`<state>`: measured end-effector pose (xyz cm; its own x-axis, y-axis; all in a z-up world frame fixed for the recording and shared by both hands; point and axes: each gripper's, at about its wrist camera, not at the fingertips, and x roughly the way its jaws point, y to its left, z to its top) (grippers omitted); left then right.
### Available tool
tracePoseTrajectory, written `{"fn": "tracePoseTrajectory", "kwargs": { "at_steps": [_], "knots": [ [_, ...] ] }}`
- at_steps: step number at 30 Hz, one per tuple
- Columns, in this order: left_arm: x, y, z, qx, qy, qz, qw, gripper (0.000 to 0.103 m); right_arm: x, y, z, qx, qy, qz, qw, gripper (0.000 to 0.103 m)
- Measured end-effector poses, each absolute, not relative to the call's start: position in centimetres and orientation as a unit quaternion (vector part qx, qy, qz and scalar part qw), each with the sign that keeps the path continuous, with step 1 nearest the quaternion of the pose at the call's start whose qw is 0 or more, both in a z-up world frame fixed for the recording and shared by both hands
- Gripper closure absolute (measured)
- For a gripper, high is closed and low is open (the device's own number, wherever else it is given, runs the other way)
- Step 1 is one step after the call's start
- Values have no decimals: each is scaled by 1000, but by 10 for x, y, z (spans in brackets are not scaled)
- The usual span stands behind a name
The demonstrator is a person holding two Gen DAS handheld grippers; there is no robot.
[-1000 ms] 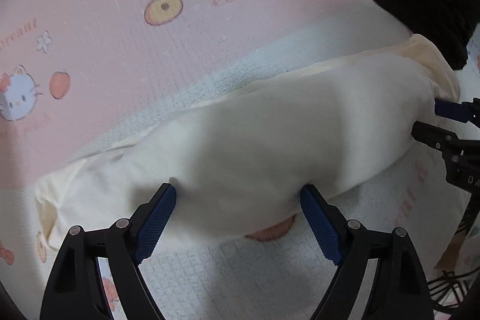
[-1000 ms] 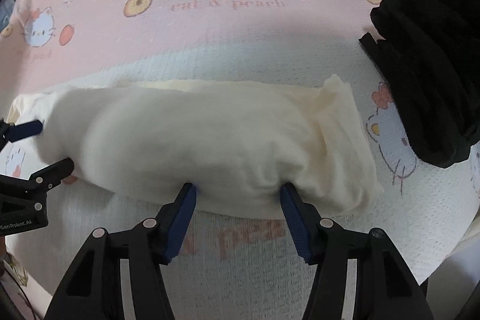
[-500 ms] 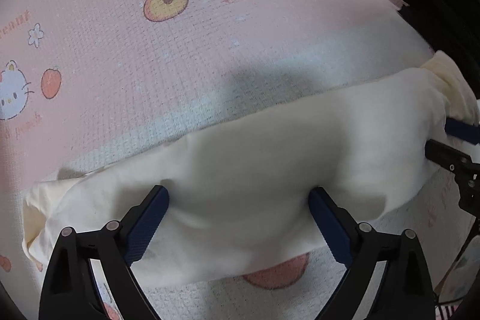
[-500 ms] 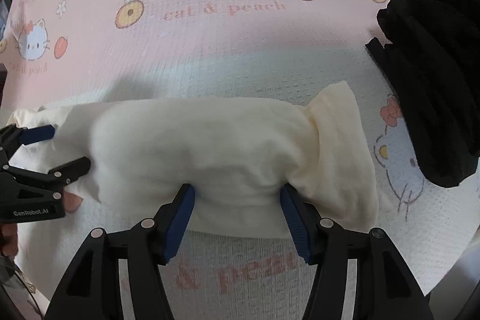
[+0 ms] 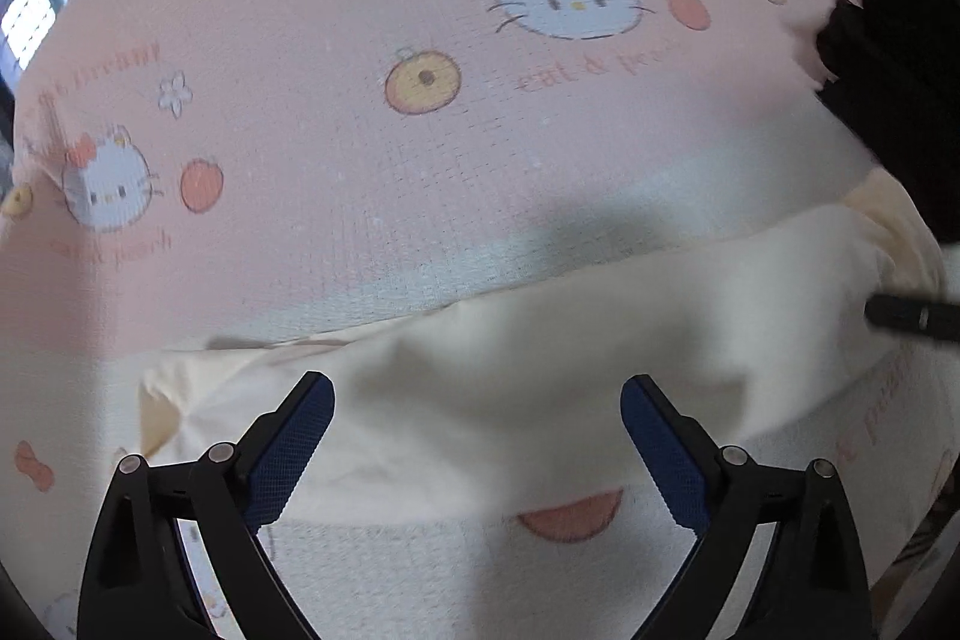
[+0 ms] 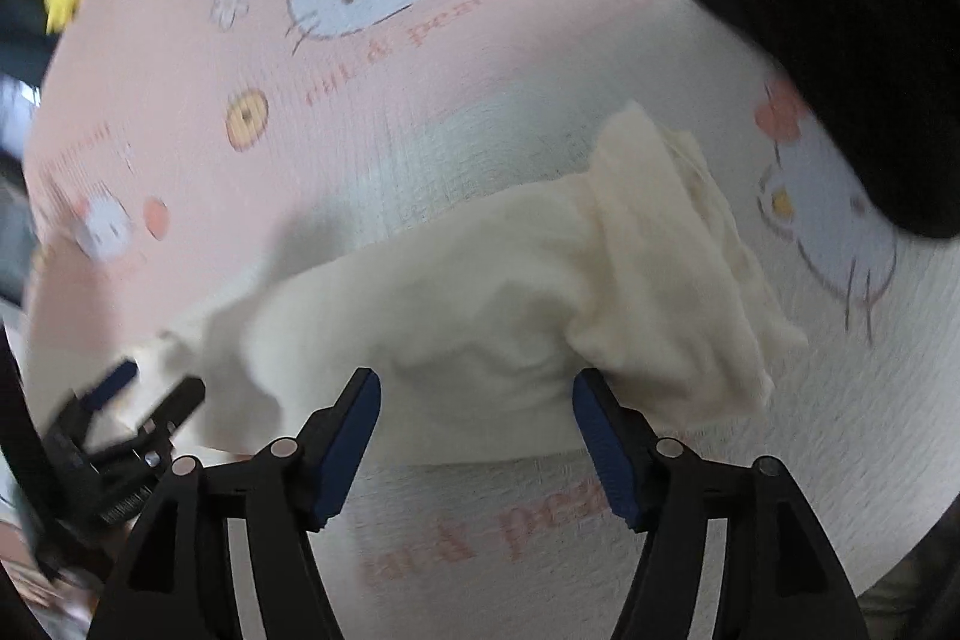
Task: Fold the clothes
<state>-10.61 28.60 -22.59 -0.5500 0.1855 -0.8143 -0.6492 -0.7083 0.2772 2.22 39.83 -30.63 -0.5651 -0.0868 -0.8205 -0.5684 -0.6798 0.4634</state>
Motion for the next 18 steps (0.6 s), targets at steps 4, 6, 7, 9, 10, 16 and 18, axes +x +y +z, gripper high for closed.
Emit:
{"fn": "tracePoseTrajectory", "kwargs": {
  "at_steps": [4, 6, 7, 9, 10, 16, 18],
  "knots": [
    [-92, 289, -241, -345, 377, 830, 224, 5, 48, 407, -314, -416, 426, 789, 150, 36],
    [-81, 296, -247, -320, 411, 825, 217, 5, 60, 409, -322, -410, 453, 778, 147, 35],
    [-77, 300, -250, -312, 425, 822, 216, 5, 64, 409, -325, -408, 461, 774, 147, 35],
    [-65, 308, -258, -296, 445, 816, 221, 5, 74, 408, -335, -401, 485, 764, 144, 35],
    [-57, 311, -260, -287, 455, 813, 224, 5, 78, 408, -341, -399, 495, 759, 142, 35],
    [-16, 323, -272, -198, 533, 790, 228, 5, 102, 414, -354, -361, 550, 740, 140, 35],
    [-11, 328, -284, -164, 566, 779, 214, 5, 105, 419, -356, -348, 559, 739, 145, 35]
  ]
}}
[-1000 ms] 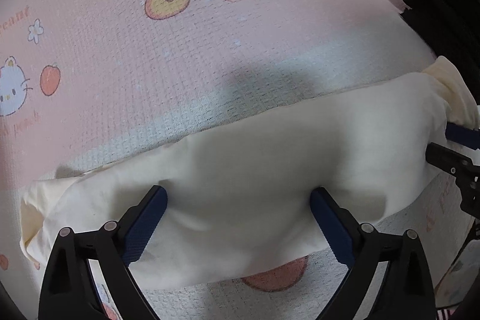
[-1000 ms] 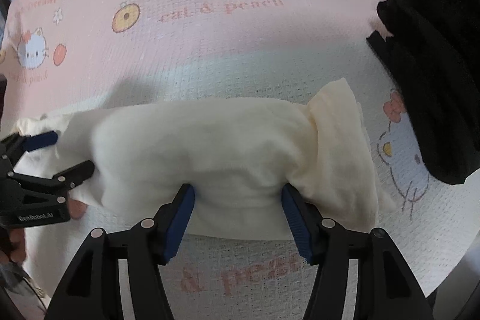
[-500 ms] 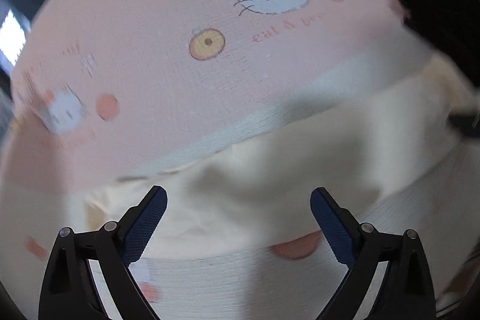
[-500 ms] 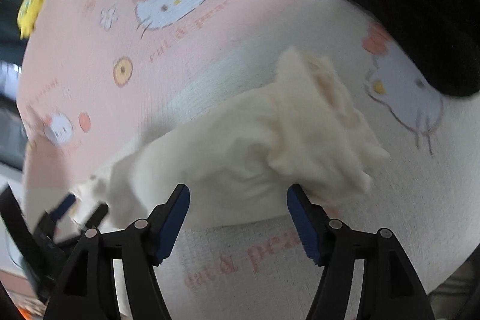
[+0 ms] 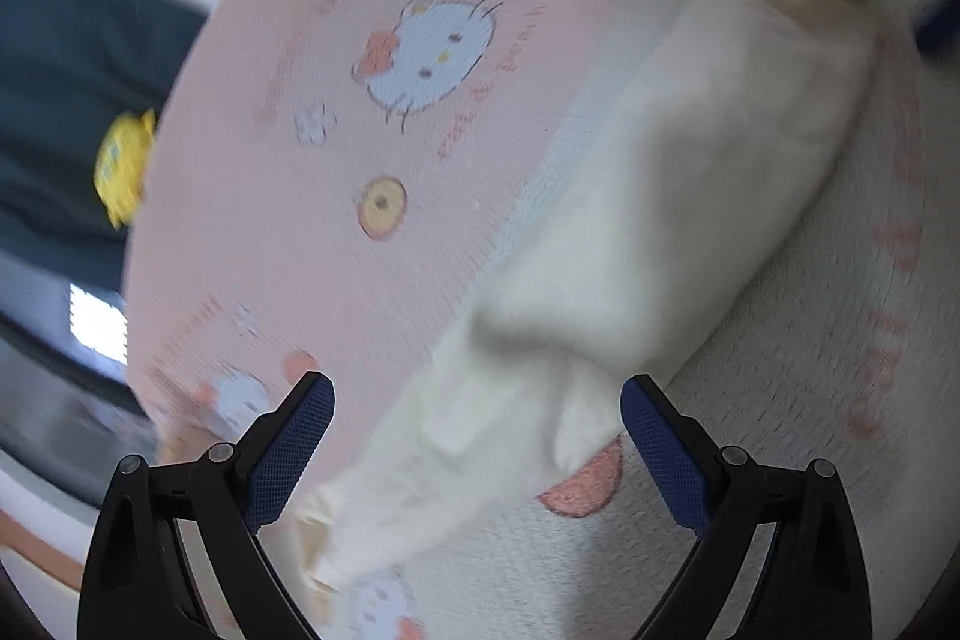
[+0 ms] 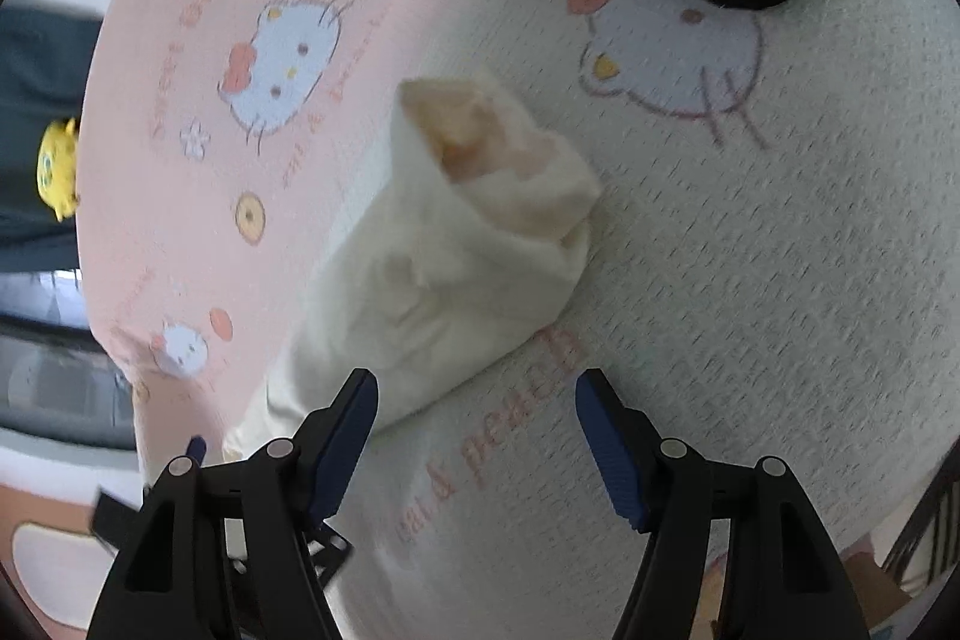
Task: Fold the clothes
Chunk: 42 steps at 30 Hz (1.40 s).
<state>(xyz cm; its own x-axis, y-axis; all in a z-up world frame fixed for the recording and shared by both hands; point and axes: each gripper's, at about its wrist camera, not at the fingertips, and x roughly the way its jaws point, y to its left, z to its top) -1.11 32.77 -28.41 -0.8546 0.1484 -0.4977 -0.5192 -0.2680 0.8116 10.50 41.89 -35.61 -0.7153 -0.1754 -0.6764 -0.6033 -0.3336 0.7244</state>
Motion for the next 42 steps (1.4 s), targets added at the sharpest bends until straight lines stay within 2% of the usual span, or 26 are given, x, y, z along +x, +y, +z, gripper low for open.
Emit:
{"fn": "tracePoseTrajectory", "kwargs": {
  "at_steps": [3, 7, 11, 15, 19, 21, 22, 23, 24, 25, 26, 29, 31, 36, 42],
  "knots": [
    [-2, 326, -298, -136, 603, 760, 202, 5, 104, 425, -362, -327, 571, 738, 148, 35],
    [3, 324, -298, -134, 609, 754, 207, 5, 105, 437, -347, -288, 578, 753, 129, 27],
    [2, 328, -295, -137, 605, 753, 222, 5, 101, 448, -334, -265, 573, 767, 118, 26],
    [-4, 336, -299, -137, 602, 751, 235, 5, 92, 456, -319, -264, 545, 787, 121, 26],
    [-8, 338, -299, -152, 593, 751, 248, 5, 70, 454, -316, -274, 486, 822, 116, 16],
    [-10, 338, -298, -158, 590, 751, 252, 5, 60, 450, -314, -280, 459, 834, 123, 15],
    [-10, 338, -298, -160, 589, 751, 252, 5, 56, 448, -314, -282, 448, 839, 129, 16],
    [-8, 337, -298, -158, 591, 751, 250, 5, 52, 447, -314, -285, 437, 842, 136, 26],
    [-6, 336, -298, -155, 593, 751, 248, 5, 49, 447, -314, -290, 430, 842, 147, 37],
    [-4, 337, -298, -148, 596, 750, 245, 5, 49, 449, -317, -301, 432, 836, 152, 64],
    [-2, 338, -298, -141, 600, 749, 241, 5, 49, 452, -319, -309, 437, 830, 155, 70],
    [6, 340, -299, -120, 614, 744, 235, 5, 58, 461, -317, -293, 479, 816, 137, 76],
    [9, 342, -299, -108, 620, 742, 231, 5, 57, 463, -309, -283, 475, 824, 126, 77],
    [15, 353, -293, -91, 631, 737, 224, 5, 53, 467, -284, -257, 470, 839, 97, 78],
    [26, 371, -277, -102, 595, 752, 265, 5, 42, 474, -271, -255, 476, 838, 81, 78]
  ]
}}
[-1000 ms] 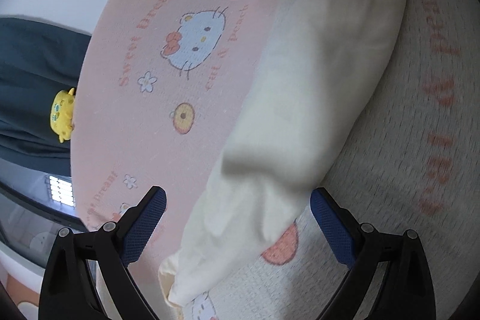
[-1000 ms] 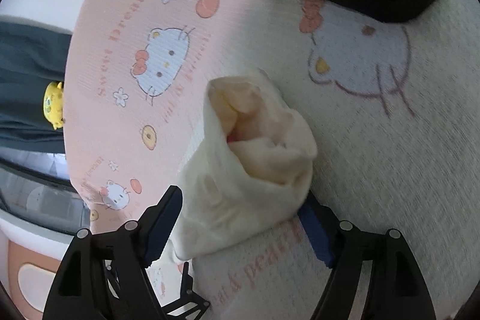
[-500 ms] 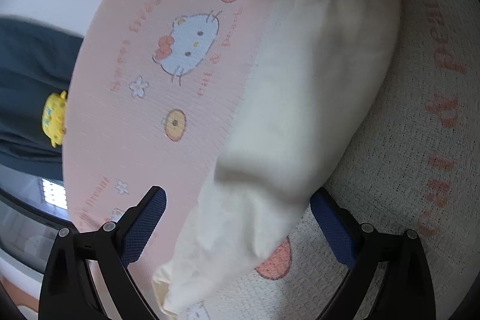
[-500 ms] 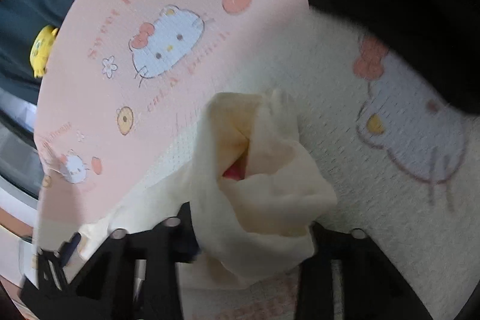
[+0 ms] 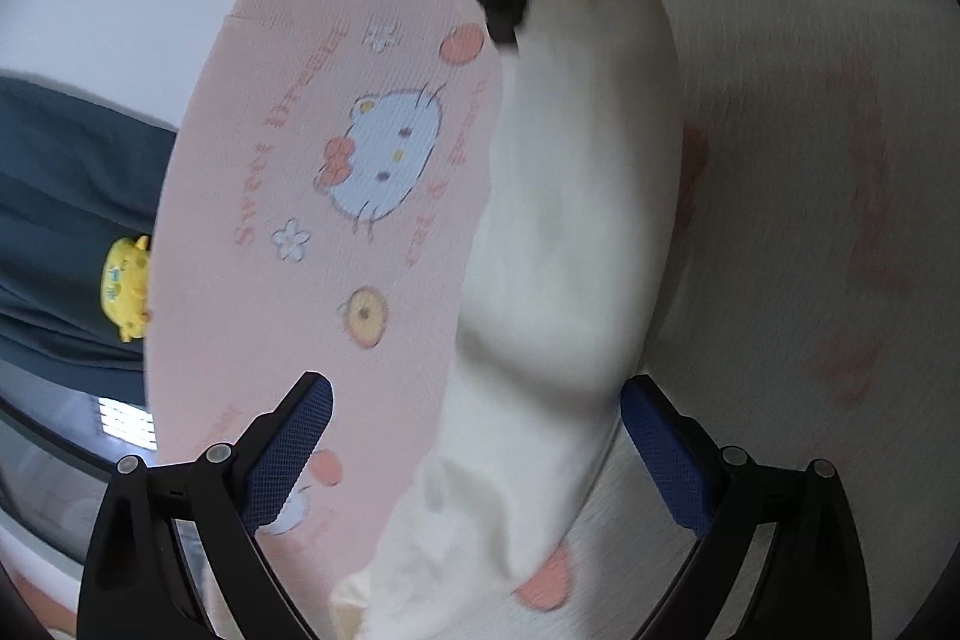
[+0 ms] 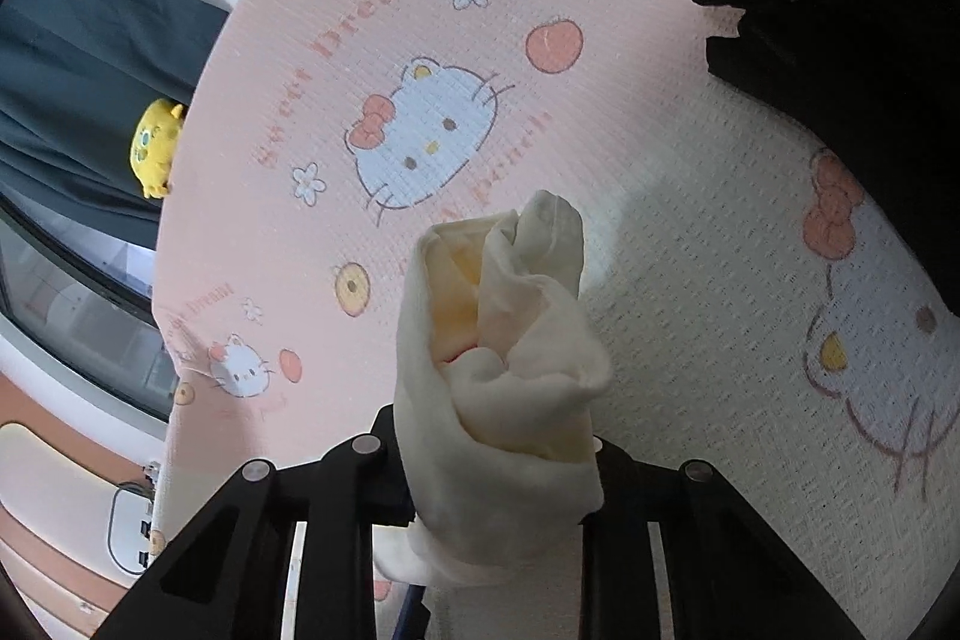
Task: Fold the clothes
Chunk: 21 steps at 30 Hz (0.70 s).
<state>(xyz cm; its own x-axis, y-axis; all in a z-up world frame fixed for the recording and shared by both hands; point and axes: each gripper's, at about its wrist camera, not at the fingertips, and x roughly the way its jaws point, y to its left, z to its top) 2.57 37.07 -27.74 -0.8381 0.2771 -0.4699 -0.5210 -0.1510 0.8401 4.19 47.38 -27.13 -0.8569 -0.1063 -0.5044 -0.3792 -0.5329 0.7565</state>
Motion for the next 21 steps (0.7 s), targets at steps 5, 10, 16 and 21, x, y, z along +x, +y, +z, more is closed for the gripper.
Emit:
{"fn": "tracePoseTrajectory", "kwargs": {
  "at_steps": [5, 10, 16, 21],
  "knots": [
    [33, 390, -287, -96, 587, 758, 268, 5, 44, 481, -281, -254, 506, 820, 79, 78],
    [26, 388, -290, -80, 578, 748, 316, 4, 43, 487, -280, -257, 522, 810, 64, 78],
    [23, 393, -286, -86, 572, 738, 348, 3, 48, 487, -281, -266, 529, 803, 70, 78],
    [38, 386, -288, -69, 568, 738, 357, 35, 49, 490, -283, -267, 541, 794, 75, 78]
  ]
}}
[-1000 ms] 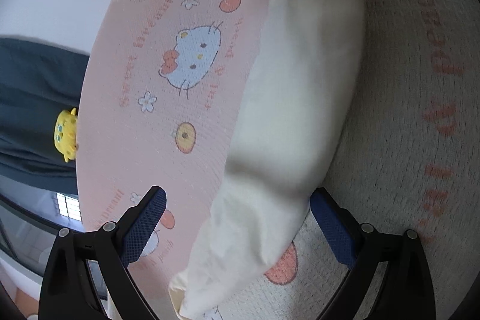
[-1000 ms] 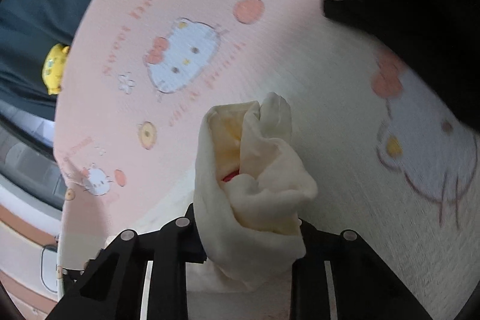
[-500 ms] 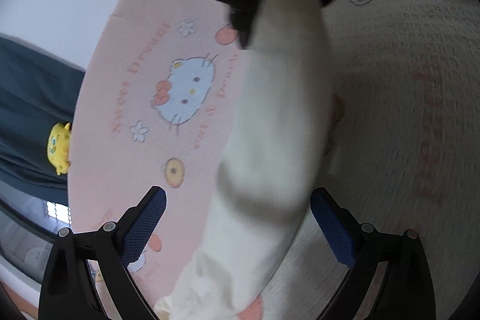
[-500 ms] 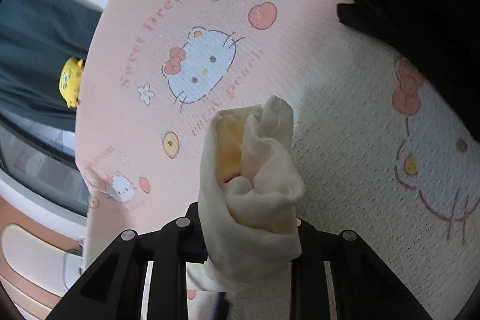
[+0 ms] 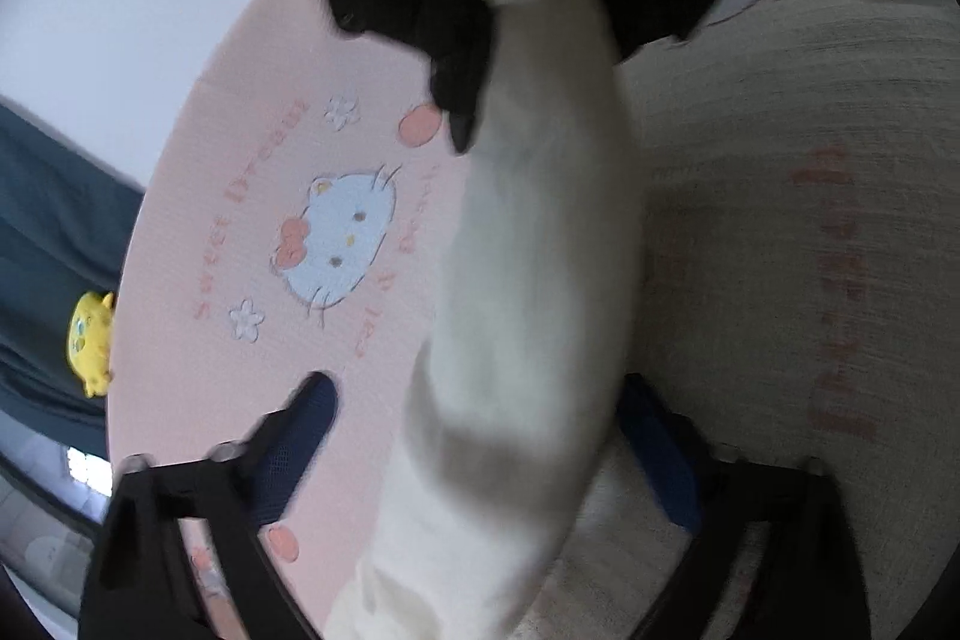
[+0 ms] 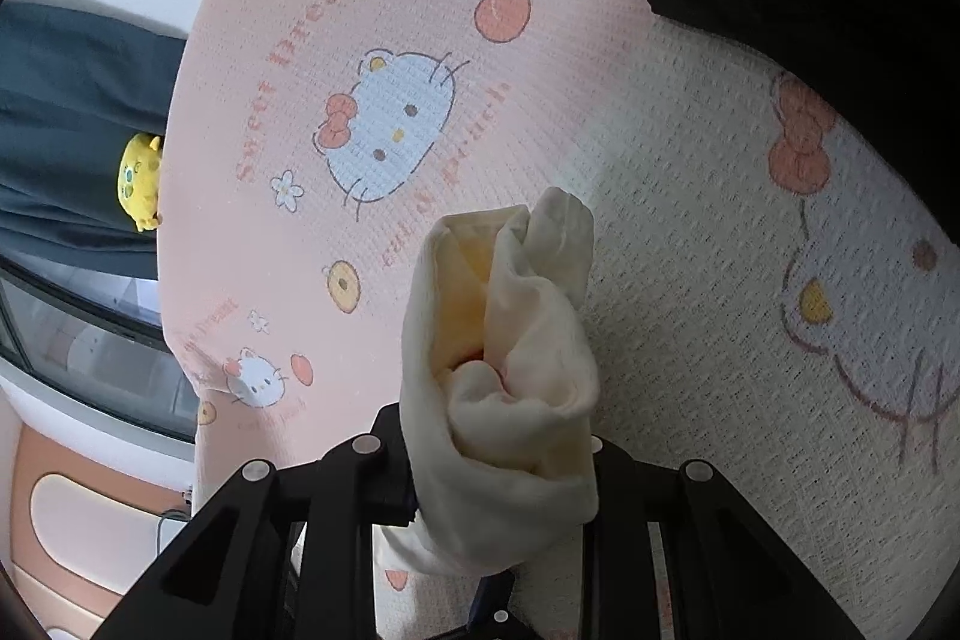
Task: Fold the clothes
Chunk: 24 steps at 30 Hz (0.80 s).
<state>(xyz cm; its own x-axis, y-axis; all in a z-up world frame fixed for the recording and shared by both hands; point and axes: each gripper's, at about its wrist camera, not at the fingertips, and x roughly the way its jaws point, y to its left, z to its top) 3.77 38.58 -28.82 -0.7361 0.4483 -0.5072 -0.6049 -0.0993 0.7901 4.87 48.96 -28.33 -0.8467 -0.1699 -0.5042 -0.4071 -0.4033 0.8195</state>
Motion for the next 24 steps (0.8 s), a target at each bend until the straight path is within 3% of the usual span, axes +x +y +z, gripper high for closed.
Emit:
{"fn": "tracePoseTrajectory", "kwargs": {
  "at_steps": [1, 4, 9, 11, 13, 19, 24],
  "knots": [
    [36, 386, -289, -101, 554, 740, 366, 57, 49, 489, -282, -267, 540, 795, 77, 78],
    [29, 385, -284, -161, 497, 765, 376, 62, 49, 487, -277, -278, 530, 797, 81, 78],
    [12, 376, -271, -218, 428, 781, 400, 64, 38, 480, -260, -320, 479, 811, 106, 75],
    [10, 374, -268, -224, 422, 778, 408, 65, 37, 480, -258, -331, 481, 804, 112, 50],
    [-1, 371, -259, -243, 401, 779, 416, 65, 42, 479, -264, -329, 509, 787, 113, 41],
    [-15, 360, -250, -263, 365, 784, 428, 65, 51, 478, -296, -331, 580, 736, 109, 41],
    [-15, 350, -245, -264, 350, 785, 438, 62, 51, 478, -301, -313, 563, 752, 143, 44]
  ]
}}
